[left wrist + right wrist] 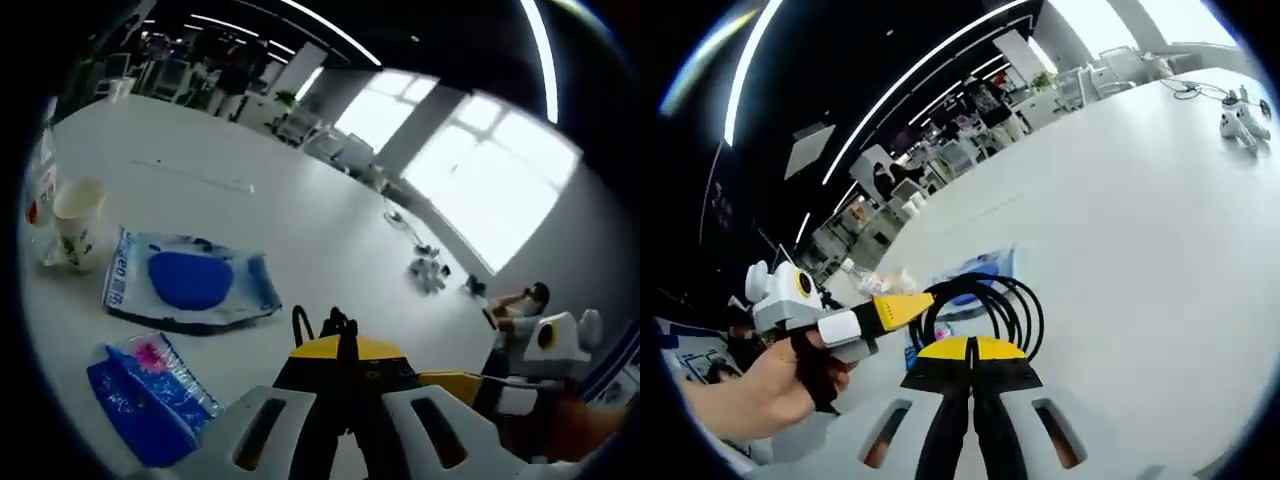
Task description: Arrange the tabletop items into an orderly group along one side of the table until the central work area is clear of visible clutter.
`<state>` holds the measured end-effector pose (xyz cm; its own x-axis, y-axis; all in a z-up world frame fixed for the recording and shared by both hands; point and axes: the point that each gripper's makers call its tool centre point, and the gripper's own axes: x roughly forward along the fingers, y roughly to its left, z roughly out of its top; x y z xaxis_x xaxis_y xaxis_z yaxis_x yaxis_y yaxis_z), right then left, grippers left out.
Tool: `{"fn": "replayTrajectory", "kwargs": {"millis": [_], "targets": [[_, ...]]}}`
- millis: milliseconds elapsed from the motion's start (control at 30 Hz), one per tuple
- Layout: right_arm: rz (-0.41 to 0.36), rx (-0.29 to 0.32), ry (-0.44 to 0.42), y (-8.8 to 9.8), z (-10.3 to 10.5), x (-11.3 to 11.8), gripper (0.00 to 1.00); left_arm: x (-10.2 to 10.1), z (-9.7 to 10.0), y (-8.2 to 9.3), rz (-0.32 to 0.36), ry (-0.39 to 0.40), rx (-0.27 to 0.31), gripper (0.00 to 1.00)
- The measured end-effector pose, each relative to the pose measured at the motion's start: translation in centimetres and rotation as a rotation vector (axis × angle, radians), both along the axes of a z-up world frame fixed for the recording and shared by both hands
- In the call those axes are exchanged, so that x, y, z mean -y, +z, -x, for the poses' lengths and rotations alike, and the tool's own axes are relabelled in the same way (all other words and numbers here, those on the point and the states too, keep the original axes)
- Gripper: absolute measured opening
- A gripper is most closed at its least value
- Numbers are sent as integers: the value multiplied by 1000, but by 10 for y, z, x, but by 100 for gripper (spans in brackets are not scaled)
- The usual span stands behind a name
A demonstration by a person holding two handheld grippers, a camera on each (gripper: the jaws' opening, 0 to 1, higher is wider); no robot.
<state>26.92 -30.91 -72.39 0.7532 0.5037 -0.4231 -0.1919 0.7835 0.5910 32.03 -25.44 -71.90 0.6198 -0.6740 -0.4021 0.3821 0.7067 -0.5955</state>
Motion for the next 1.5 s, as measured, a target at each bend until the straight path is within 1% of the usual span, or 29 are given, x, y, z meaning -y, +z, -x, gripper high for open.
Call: {"fn": "replayTrajectory", "kwargs": {"millis": [133, 167, 200, 267, 300, 333, 367, 400, 433, 467, 500, 567, 600, 633, 700, 733, 800, 867, 900, 967, 1033, 1133, 1233, 1300, 1333, 1367, 1400, 1433, 1500], "targets": [[16, -3, -16, -7, 3, 7, 0, 3, -4, 4, 20, 3, -1, 0], [45, 5, -33, -11, 4, 14, 0, 2, -6, 4, 25, 9, -2, 0], [51, 15, -41, -11, 4, 17, 0, 2, -6, 5, 33, 11, -6, 0], [15, 15, -45, -15, 4, 21, 0, 2, -5, 8, 50, 13, -6, 0], [-40, -4, -29, -18, 5, 16, 4, 2, -4, 10, 50, 10, -2, 0], [-72, -63, -57, -29, 6, 18, 21, 3, -3, 13, 56, 6, 2, 0], [-107, -68, -77, -32, 3, 18, 42, 4, -4, 13, 62, 7, 3, 0], [-203, -96, -93, -33, 1, 13, 64, 4, -3, 15, 69, 8, 3, 0], [-254, -120, -131, -34, -1, 13, 69, 4, -3, 16, 70, 6, 5, 0], [-314, -106, -143, -30, -5, 12, 68, 4, -2, 17, 74, 3, 6, 0], [-368, -110, -128, -28, -6, 6, 68, 4, -2, 18, 77, 2, 7, 0], [-407, -111, -130, -28, -10, 1, 69, 3, -1, 19, 84, 2, 9, 0], [-438, -125, -110, -28, -10, -6, 70, 3, -1, 20, 91, 3, 9, 0], [-485, -156, -103, -30, -11, -12, 70, 3, -1, 22, 100, 5, 7, 0], [-526, -164, -115, -31, -15, -14, 67, 4, 0, 24, 111, 2, 9, 0], [-571, -166, -128, -29, -17, -16, 64, 4, 0, 26, 114, 0, 12, 0], [-576, -159, -136, -31, -20, -13, 50, 4, 1, 28, 122, -2, 13, 0], [-528, -162, -128, -36, -18, -11, 38, 1, -1, 31, 129, 8, 18, 0], [-510, -165, -125, -39, -17, -9, 28, -2, -3, 32, 136, 16, 18, 0], [-549, -162, -139, -36, -17, -6, 25, -2, -4, 31, 138, 14, 15, 0], [-524, -152, -139, -35, -17, -4, 22, -2, -3, 30, 132, 11, 14, 0], [-398, -114, -84, -33, -13, -1, 14, 0, -1, 21, 104, 4, 11, 0], [-357, -102, -85, -29, -14, 5, 9, -2, -2, 14, 85, 10, 7, 0], [-284, -77, -74, -31, -15, 13, 7, -3, -1, 7, 50, 5, 8, 0], [-267, -71, -78, -30, -16, 15, 3, -3, 0, 4, 35, 3, 6, 0], [-278, -74, -115, -28, -18, 23, 3, -4, 3, -3, 15, -7, -12, 0], [-280, -77, -115, -28, -19, 25, 2, -3, 2, -4, 15, -4, 1, 0], [-229, -55, -87, -28, -21, 27, 2, -3, 4, -6, 19, -2, -11, 0], [-155, -56, -52, -31, -21, 29, 2, 0, 5, -8, 4, -12, -14, 0]]}}
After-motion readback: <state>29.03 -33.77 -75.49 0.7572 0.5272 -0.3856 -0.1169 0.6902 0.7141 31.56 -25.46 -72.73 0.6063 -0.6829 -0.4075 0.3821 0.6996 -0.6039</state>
